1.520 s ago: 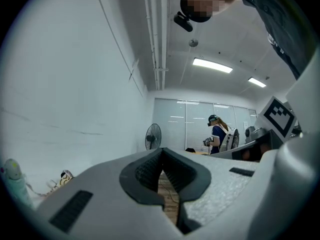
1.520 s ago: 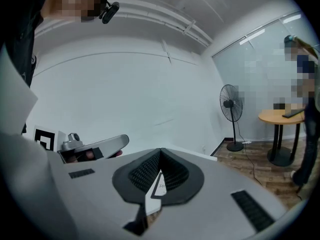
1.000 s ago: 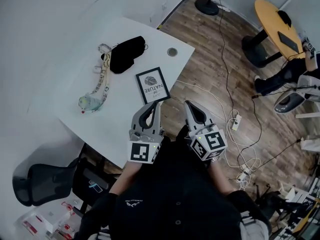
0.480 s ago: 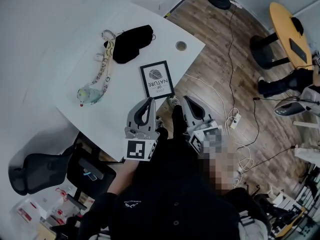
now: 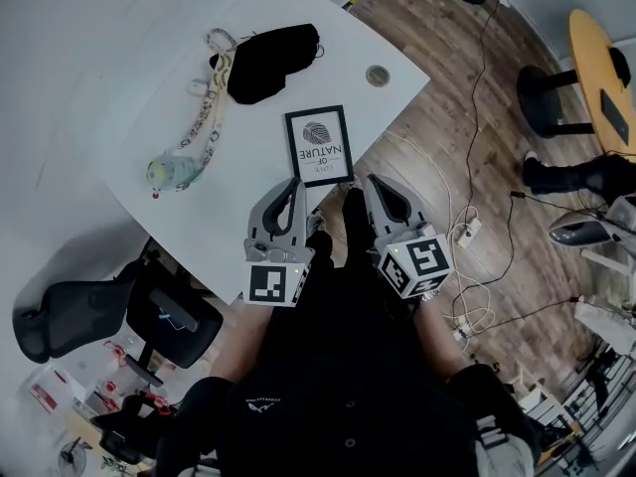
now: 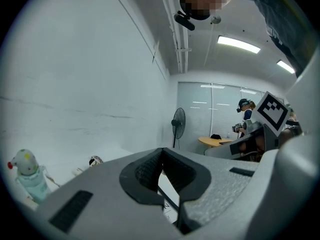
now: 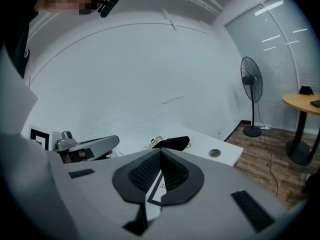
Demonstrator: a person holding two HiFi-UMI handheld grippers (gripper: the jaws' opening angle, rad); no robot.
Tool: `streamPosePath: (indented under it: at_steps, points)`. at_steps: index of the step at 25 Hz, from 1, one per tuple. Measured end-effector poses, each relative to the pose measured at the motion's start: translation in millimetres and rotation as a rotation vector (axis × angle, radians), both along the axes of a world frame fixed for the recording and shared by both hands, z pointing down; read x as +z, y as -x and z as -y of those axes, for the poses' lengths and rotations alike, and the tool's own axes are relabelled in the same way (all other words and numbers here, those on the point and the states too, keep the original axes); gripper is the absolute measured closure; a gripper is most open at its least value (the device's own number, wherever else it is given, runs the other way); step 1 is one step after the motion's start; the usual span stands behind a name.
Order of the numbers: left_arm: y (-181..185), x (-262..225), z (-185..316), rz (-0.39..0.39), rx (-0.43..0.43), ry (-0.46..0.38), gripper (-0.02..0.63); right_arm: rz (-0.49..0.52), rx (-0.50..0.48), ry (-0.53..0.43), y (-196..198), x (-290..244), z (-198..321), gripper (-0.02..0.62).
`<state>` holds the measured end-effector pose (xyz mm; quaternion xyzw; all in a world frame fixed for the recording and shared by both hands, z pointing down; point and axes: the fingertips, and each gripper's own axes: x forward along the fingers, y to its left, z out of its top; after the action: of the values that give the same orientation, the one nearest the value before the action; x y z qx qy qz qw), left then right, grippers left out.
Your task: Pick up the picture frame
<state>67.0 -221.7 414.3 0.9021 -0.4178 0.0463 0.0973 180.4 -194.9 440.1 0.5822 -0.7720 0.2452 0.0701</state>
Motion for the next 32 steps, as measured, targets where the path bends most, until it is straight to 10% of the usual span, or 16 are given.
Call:
streamPosePath:
  at_steps: [32]
  points:
    - [18,167,56,0.168,-0.164,0.385,0.593,-0.033,-0.121,0.408,-10,174,66,0.533]
